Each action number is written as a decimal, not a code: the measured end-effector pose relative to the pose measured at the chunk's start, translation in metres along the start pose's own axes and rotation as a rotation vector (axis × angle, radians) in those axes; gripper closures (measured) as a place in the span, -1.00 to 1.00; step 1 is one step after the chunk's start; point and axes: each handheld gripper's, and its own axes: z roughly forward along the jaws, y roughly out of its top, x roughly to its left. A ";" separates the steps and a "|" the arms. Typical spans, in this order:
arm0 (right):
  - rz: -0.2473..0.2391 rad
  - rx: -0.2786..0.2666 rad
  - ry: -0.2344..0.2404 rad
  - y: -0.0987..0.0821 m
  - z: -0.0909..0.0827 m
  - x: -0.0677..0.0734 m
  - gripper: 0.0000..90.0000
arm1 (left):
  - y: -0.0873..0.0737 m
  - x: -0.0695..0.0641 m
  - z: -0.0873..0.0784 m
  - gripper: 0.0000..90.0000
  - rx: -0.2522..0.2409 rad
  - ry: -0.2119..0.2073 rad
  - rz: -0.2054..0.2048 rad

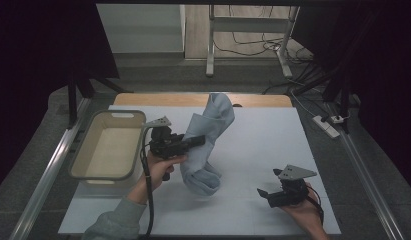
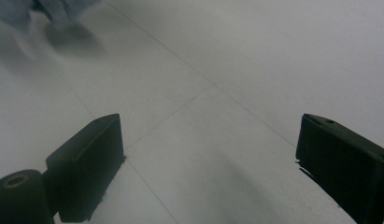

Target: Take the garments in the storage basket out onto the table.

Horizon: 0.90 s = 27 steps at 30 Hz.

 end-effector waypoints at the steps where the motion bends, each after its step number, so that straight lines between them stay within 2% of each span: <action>1: 0.000 0.000 0.001 0.000 0.000 0.000 -0.84 | -0.003 0.003 0.004 0.38 0.014 0.011 -0.007; 4: -0.001 0.000 0.000 0.000 0.000 0.000 -0.84 | -0.007 0.010 0.010 0.38 0.035 0.022 -0.021; 6: -0.001 0.000 0.001 0.000 -0.001 0.000 -0.84 | -0.011 0.014 0.014 0.38 0.048 0.048 -0.031; 7: 0.001 0.002 0.001 0.000 0.000 0.000 -0.84 | -0.014 0.019 0.018 0.37 0.063 0.077 -0.032; 8: 0.001 0.002 0.001 0.000 0.000 0.000 -0.84 | -0.014 0.019 0.018 0.37 0.063 0.077 -0.032; 9: 0.000 0.003 0.000 0.000 0.000 0.000 -0.84 | -0.018 0.024 0.022 0.37 0.082 0.106 -0.034; 10: 0.000 0.003 0.000 0.000 0.000 0.000 -0.84 | -0.018 0.024 0.022 0.36 0.082 0.106 -0.034; 11: 0.000 0.003 -0.001 0.000 0.000 0.000 -0.84 | -0.022 0.030 0.027 0.36 0.105 0.120 -0.042; 12: 0.000 0.003 0.000 0.000 0.000 0.000 -0.84 | -0.022 0.030 0.027 0.35 0.105 0.120 -0.042; 15: 0.000 0.005 0.002 0.000 0.000 0.000 -0.84 | -0.031 0.038 0.039 0.35 0.165 0.155 -0.035; 21: -0.003 0.012 0.006 -0.001 0.001 0.000 -0.84 | -0.042 0.049 0.055 0.32 0.231 0.158 -0.042; 27: -0.002 0.010 0.006 -0.001 0.001 0.000 -0.84 | -0.041 0.048 0.056 0.24 0.238 0.148 -0.027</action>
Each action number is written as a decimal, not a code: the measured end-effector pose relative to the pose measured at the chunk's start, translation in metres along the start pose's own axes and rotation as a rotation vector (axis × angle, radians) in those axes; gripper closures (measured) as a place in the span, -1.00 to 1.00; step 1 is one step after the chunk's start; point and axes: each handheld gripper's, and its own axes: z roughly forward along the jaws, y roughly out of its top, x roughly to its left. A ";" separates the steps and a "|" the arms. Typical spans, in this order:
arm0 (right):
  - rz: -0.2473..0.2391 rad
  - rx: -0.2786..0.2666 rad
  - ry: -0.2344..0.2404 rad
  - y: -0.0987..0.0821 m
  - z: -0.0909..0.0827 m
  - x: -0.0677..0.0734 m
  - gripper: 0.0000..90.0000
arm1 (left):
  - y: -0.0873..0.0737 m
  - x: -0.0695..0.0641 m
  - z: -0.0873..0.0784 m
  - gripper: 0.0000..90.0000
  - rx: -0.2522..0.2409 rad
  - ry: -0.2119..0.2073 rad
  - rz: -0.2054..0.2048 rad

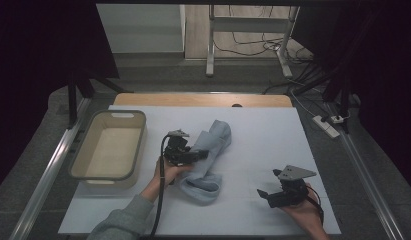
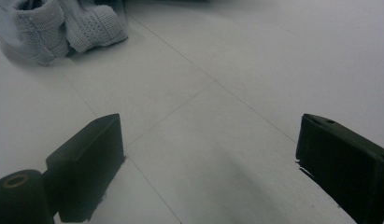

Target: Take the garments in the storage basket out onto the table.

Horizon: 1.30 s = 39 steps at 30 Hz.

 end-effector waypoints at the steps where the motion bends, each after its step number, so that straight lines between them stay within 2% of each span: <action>1: -0.001 0.002 0.001 0.000 0.000 0.000 -0.84 | 0.000 0.000 0.000 0.21 0.001 -0.005 0.005; 3: -0.004 0.005 0.000 0.000 0.000 0.000 -0.84 | 0.000 0.000 0.000 0.08 -0.001 -0.008 0.011; 5: -0.002 0.005 0.000 0.000 0.000 0.000 -0.84 | 0.001 -0.002 -0.002 -0.13 -0.009 -0.006 0.033; 6: 0.000 0.006 0.000 0.000 0.000 0.000 -0.84 | 0.003 -0.006 -0.008 -0.24 -0.035 0.017 0.059; 7: 0.000 0.006 0.000 0.000 0.000 0.000 -0.84 | 0.003 -0.006 -0.008 -0.29 -0.035 0.017 0.059; 8: 0.004 0.004 -0.002 0.000 -0.001 0.000 -0.84 | 0.004 -0.009 -0.019 -0.33 -0.078 0.033 0.085; 10: 0.005 0.002 -0.001 -0.001 -0.001 0.000 -0.84 | 0.006 -0.012 -0.027 -0.41 -0.088 0.039 0.108; 11: 0.005 0.002 -0.001 -0.001 -0.001 0.000 -0.84 | 0.006 -0.012 -0.027 -0.41 -0.088 0.039 0.108; 12: 0.004 0.002 -0.001 -0.001 -0.001 0.000 -0.84 | 0.006 -0.015 -0.037 -0.41 -0.090 0.053 0.129; 16: 0.005 0.002 0.000 -0.001 -0.002 0.000 -0.84 | 0.003 -0.017 -0.051 -0.37 -0.081 0.072 0.149; 22: 0.008 0.000 -0.003 -0.002 -0.003 0.000 -0.84 | -0.006 -0.019 -0.070 -0.35 -0.089 0.098 0.159; 25: 0.008 0.001 -0.001 -0.002 -0.003 0.000 -0.84 | -0.012 -0.019 -0.074 -0.34 -0.082 0.115 0.170; 26: 0.006 0.002 0.001 -0.002 -0.003 0.000 -0.84 | -0.018 -0.018 -0.076 -0.34 -0.069 0.135 0.175; 31: 0.006 -0.004 0.001 -0.001 -0.003 0.000 -0.84 | -0.025 -0.017 -0.083 -0.31 -0.068 0.137 0.161; 33: 0.005 -0.008 0.002 -0.002 -0.004 0.000 -0.84 | -0.029 -0.019 -0.085 -0.32 -0.061 0.150 0.177; 34: 0.005 -0.009 0.003 -0.002 -0.004 -0.001 -0.84 | -0.035 -0.022 -0.088 -0.32 -0.046 0.171 0.201; 36: 0.009 -0.010 0.004 -0.002 -0.004 -0.001 -0.84 | -0.039 -0.022 -0.092 -0.33 -0.048 0.186 0.205; 39: 0.006 -0.009 0.007 -0.001 -0.003 -0.001 -0.84 | -0.044 -0.022 -0.097 -0.33 -0.055 0.189 0.197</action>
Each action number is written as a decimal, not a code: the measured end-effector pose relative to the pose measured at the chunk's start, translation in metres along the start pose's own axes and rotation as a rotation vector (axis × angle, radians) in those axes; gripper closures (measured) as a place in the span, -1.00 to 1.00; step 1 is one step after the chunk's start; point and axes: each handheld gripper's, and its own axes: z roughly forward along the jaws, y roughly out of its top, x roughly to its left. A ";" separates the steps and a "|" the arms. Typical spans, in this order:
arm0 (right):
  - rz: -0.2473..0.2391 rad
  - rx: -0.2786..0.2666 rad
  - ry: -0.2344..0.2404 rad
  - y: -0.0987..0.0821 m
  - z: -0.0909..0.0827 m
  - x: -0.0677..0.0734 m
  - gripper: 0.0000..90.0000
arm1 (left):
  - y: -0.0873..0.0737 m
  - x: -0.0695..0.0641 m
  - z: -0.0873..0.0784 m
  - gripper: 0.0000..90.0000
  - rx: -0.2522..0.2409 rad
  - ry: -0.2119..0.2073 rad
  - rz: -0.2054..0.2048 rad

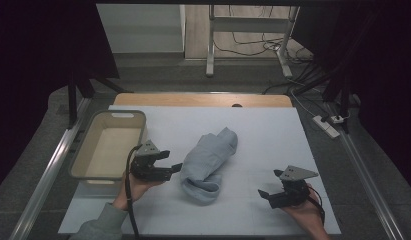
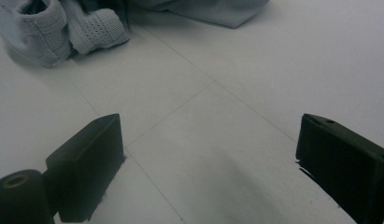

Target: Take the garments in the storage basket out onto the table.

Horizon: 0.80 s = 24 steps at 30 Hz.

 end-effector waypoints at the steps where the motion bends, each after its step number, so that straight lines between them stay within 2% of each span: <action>1: -0.001 0.000 0.000 0.000 0.000 0.000 -0.84 | -0.005 0.000 -0.007 -0.33 -0.006 0.006 -0.001; 5: 0.006 -0.007 0.000 0.000 -0.001 -0.001 -0.84 | -0.016 0.001 -0.024 -0.33 -0.021 0.029 -0.004; 6: 0.006 -0.007 0.000 0.000 -0.001 -0.001 -0.84 | -0.016 0.001 -0.024 -0.34 -0.021 0.029 -0.004; 7: 0.005 -0.006 0.002 0.000 -0.002 -0.002 -0.84 | -0.022 0.003 -0.034 -0.34 -0.026 0.047 -0.012; 10: 0.002 -0.009 0.001 0.000 -0.002 -0.001 -0.84 | -0.034 0.009 -0.050 -0.34 -0.042 0.062 -0.037; 11: 0.001 -0.009 0.002 0.000 -0.002 -0.001 -0.84 | -0.034 0.009 -0.050 -0.34 -0.042 0.062 -0.037; 13: 0.001 -0.009 0.001 0.000 -0.002 -0.001 -0.84 | -0.048 0.012 -0.061 -0.34 -0.049 0.077 -0.057; 17: 0.003 -0.008 0.000 0.000 0.000 -0.001 -0.84 | -0.061 0.015 -0.073 -0.34 -0.054 0.094 -0.074; 24: 0.000 -0.012 -0.006 0.000 -0.002 -0.001 -0.84 | -0.062 0.023 -0.082 -0.34 -0.070 0.112 -0.088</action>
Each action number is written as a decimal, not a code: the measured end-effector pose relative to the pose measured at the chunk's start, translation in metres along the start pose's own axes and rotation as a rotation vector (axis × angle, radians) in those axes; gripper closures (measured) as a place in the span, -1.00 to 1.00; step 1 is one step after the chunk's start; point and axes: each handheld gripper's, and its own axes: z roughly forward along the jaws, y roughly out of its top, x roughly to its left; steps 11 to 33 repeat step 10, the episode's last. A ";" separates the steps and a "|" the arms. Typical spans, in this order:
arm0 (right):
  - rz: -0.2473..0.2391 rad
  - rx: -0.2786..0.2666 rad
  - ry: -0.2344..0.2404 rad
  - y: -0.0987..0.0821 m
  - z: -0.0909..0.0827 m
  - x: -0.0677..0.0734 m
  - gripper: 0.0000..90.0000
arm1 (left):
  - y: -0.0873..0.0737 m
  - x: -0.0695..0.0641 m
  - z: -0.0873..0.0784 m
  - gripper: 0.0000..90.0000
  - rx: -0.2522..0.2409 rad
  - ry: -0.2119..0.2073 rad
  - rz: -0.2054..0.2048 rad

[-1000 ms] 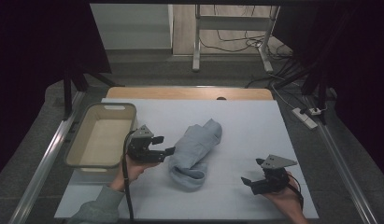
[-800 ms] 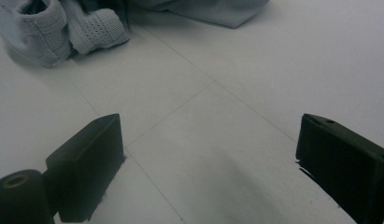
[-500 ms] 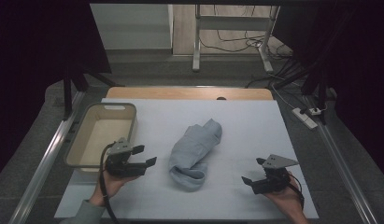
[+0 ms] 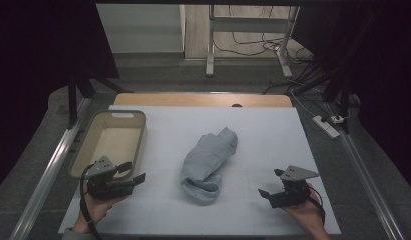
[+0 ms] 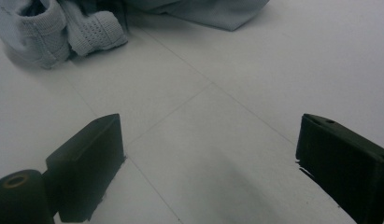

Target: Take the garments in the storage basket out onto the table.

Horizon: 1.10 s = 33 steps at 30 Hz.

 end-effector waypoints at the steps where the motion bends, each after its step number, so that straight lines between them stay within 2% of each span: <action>1: 0.001 -0.005 0.000 0.000 0.000 0.000 -0.84 | 0.000 0.000 0.000 -0.34 0.001 0.000 -0.002; 7: 0.003 -0.014 -0.006 0.000 -0.002 0.000 -0.84 | -0.001 0.002 -0.001 -0.34 0.007 -0.006 -0.013; 33: -0.004 -0.013 -0.007 0.001 -0.002 0.001 -0.84 | 0.000 0.001 0.000 -0.36 0.008 -0.009 -0.007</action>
